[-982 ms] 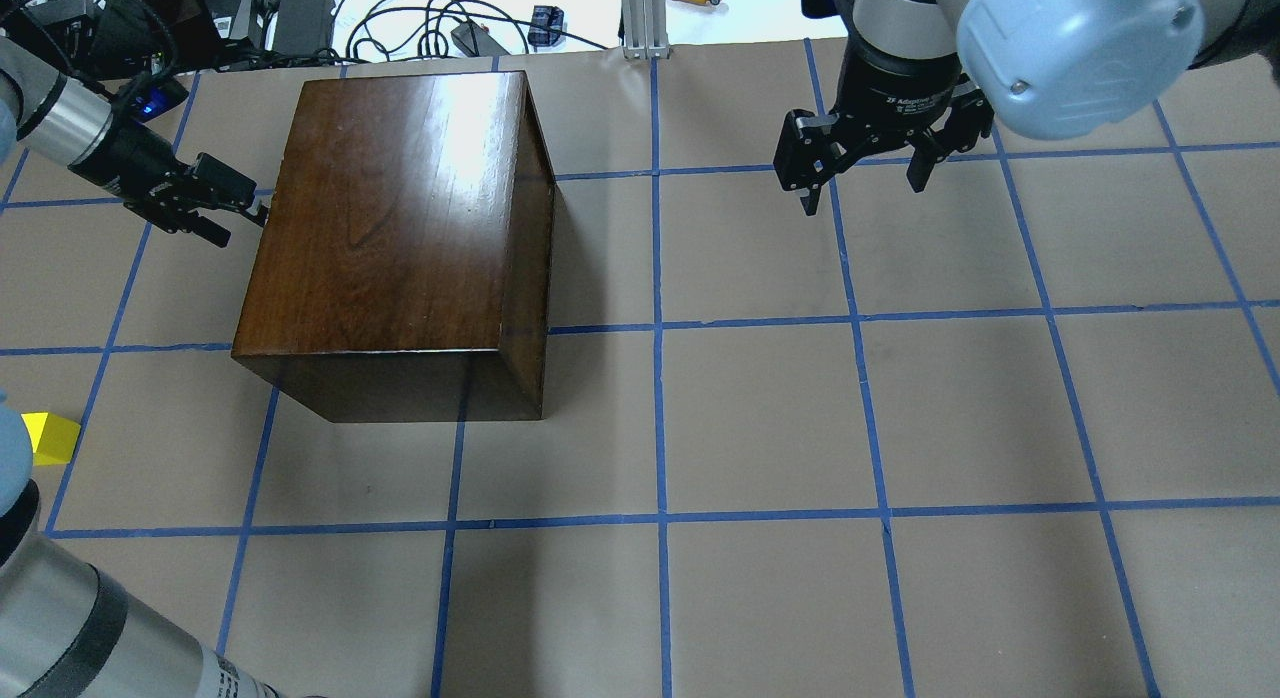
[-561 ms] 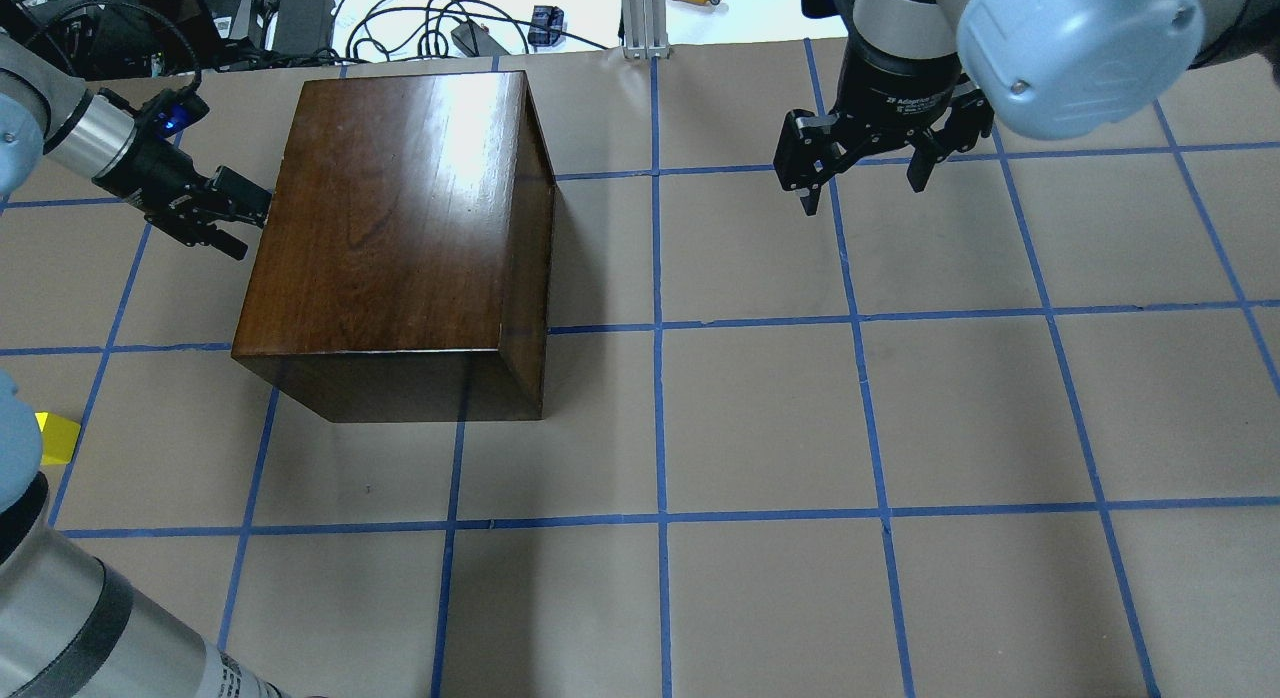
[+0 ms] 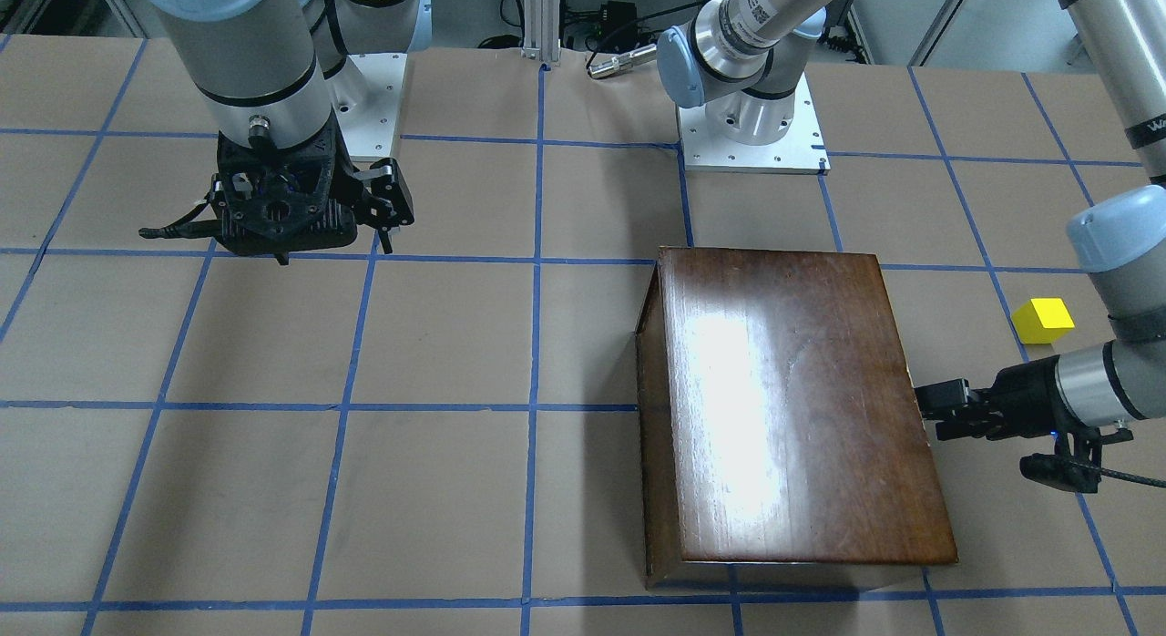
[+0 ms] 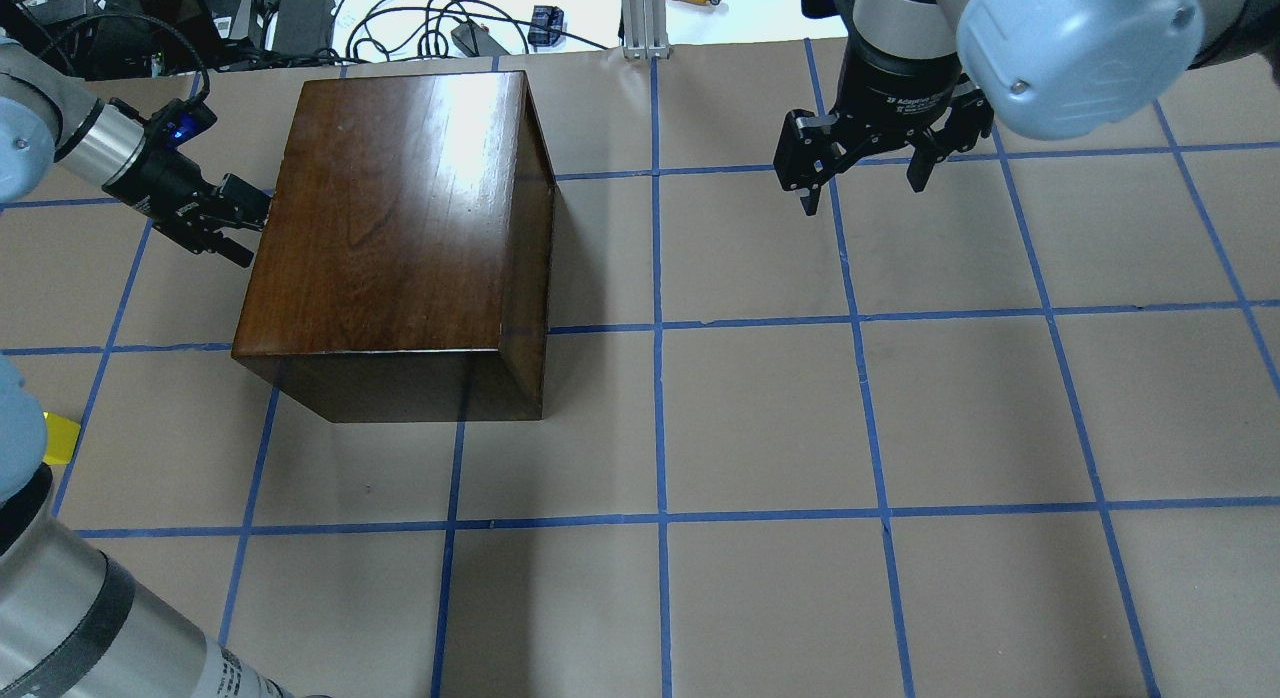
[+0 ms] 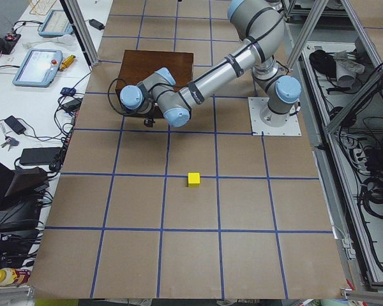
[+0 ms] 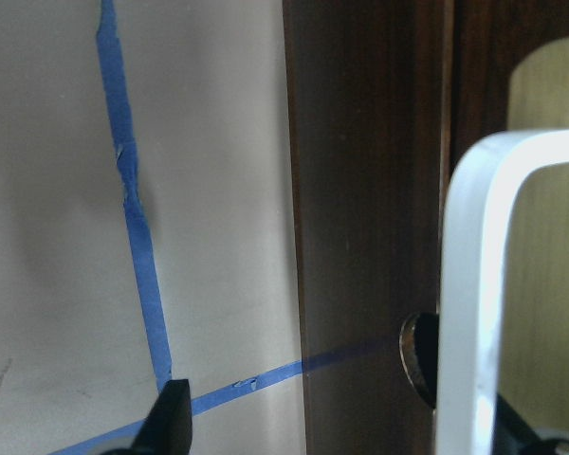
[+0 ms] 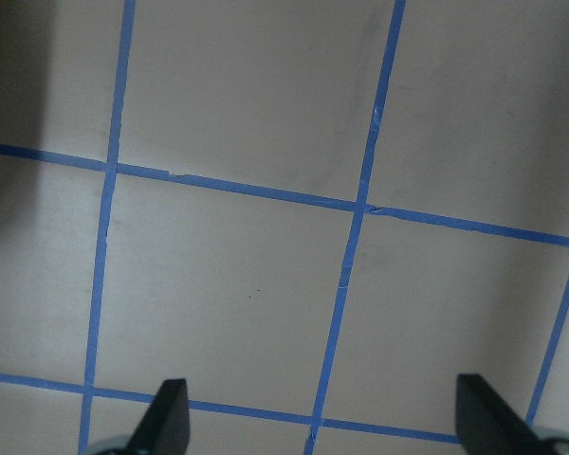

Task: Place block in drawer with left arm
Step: 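Lower the left gripper and grasp the white drawer handle, then pull the drawer open outward with the left gripper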

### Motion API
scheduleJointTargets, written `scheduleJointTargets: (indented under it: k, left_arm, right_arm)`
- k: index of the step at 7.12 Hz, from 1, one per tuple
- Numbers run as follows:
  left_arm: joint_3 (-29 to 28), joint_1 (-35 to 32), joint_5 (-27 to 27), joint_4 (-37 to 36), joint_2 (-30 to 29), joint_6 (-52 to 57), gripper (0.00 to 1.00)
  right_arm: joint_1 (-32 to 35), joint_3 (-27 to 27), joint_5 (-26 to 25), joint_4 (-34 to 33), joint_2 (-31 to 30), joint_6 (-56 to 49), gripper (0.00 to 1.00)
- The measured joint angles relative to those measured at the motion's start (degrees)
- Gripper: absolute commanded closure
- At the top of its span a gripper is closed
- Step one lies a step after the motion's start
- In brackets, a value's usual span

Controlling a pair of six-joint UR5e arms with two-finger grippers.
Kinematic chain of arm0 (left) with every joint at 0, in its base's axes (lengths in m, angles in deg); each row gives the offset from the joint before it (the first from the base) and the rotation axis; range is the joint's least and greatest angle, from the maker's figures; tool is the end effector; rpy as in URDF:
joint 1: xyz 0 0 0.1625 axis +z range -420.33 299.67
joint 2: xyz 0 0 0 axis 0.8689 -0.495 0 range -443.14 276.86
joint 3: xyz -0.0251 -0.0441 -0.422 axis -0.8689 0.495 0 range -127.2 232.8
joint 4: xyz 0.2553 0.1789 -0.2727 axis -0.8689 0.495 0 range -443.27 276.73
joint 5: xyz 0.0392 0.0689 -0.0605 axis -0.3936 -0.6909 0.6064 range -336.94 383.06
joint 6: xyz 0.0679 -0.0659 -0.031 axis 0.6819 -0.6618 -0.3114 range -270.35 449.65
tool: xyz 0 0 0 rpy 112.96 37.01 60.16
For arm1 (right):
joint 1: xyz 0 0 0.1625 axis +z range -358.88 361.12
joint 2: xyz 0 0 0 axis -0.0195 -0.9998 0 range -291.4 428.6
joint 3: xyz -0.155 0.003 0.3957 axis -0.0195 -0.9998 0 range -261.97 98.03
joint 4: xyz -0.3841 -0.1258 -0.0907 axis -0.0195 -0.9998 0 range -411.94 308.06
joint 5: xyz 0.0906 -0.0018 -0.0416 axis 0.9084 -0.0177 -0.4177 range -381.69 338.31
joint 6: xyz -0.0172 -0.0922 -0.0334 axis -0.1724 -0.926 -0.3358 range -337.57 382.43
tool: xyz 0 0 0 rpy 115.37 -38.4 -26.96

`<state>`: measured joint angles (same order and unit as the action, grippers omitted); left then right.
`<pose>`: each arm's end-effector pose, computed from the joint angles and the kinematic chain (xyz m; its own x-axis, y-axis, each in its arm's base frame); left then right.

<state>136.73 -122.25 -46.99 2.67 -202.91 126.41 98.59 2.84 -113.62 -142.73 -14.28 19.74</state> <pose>0.1502 -0.6368 0.2521 -0.8865 0.0617 0.4587 0.1088 0.9911 0.0769 0.1994 -0.5208 0.4695 -0.9837 -0.1768 0.0327 -0.1762 0.9841 0.0214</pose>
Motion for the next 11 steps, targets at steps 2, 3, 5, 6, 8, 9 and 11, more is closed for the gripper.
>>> scheduleJointTargets:
  k: [2, 3, 5, 6, 8, 9, 11]
  left_arm:
    - [-0.4, 0.4, -0.2, -0.1, -0.2, 0.3, 0.00]
    - [-0.5, 1.0, -0.3, -0.1, -0.2, 0.3, 0.00]
    - [-0.7, 3.5, -0.5, -0.1, -0.1, 0.5, 0.00]
    - [-0.8, 4.6, -0.6, 0.0, -0.1, 0.5, 0.00]
    - [-1.1, 6.1, -1.6, -0.1, -0.1, 0.5, 0.00]
    - [-1.3, 7.3, -1.8, -0.1, -0.1, 0.6, 0.00]
    - [-1.4, 9.6, -2.4, -0.2, 0.0, 0.8, 0.00]
  right_arm:
    - [0.0, 0.0, 0.0, 0.0, 0.0, 0.0, 0.00]
    - [0.0, 0.0, 0.0, 0.0, 0.0, 0.0, 0.00]
    - [0.0, 0.0, 0.0, 0.0, 0.0, 0.0, 0.00]
    - [0.0, 0.0, 0.0, 0.0, 0.0, 0.0, 0.00]
    - [0.0, 0.0, 0.0, 0.0, 0.0, 0.0, 0.00]
    - [0.0, 0.0, 0.0, 0.0, 0.0, 0.0, 0.00]
    - [0.0, 0.0, 0.0, 0.0, 0.0, 0.0, 0.00]
